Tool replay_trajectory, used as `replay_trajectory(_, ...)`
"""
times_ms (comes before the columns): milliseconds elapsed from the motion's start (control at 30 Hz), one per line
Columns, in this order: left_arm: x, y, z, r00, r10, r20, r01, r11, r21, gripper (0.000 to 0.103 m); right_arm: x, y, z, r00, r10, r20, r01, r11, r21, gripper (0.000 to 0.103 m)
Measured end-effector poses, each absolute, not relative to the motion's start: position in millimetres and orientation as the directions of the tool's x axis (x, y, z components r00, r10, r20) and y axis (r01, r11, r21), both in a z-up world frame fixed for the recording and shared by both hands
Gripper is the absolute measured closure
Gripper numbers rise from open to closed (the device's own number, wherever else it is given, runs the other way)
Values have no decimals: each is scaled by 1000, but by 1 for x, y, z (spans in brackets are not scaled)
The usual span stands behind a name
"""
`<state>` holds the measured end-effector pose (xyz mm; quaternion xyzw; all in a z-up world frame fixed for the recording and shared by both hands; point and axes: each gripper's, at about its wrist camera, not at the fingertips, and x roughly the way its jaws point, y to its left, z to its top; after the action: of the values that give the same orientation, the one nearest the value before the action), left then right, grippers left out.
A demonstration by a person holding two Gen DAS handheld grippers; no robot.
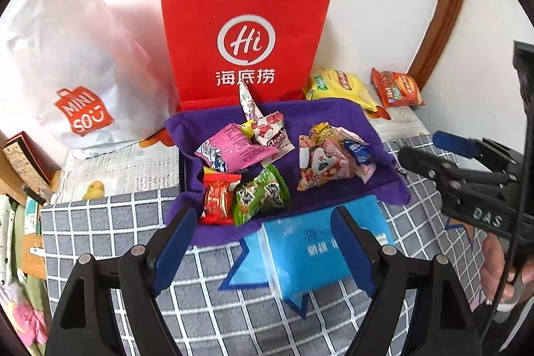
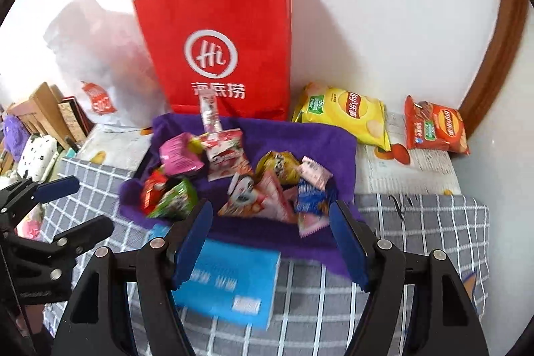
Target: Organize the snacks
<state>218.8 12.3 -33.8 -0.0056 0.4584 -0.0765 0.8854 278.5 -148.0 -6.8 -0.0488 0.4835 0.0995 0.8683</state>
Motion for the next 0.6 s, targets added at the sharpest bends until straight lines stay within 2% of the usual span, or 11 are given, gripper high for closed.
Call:
replay_trajectory(67, 207, 12, -29, 583, -139, -800, 128, 989, -78, 21, 263, -151, 0, 523, 118, -844, -206, 978, 9, 27)
replay_trajectory(133, 197, 11, -25, 599, -126, -791, 119, 991, -67, 20, 244, -154, 8, 543, 103, -834, -182, 983, 3, 17)
replay_trajectory(467, 143, 15, -2, 675, -98, -732, 87, 995, -52, 18, 165, -163, 36, 619, 73, -782, -129, 992, -9, 7)
replay_trajectory(600, 123, 17, 8, 701, -84, -709, 69, 996, -49, 14, 147, -165, 43, 634, 73, -770, -121, 993, -5, 4)
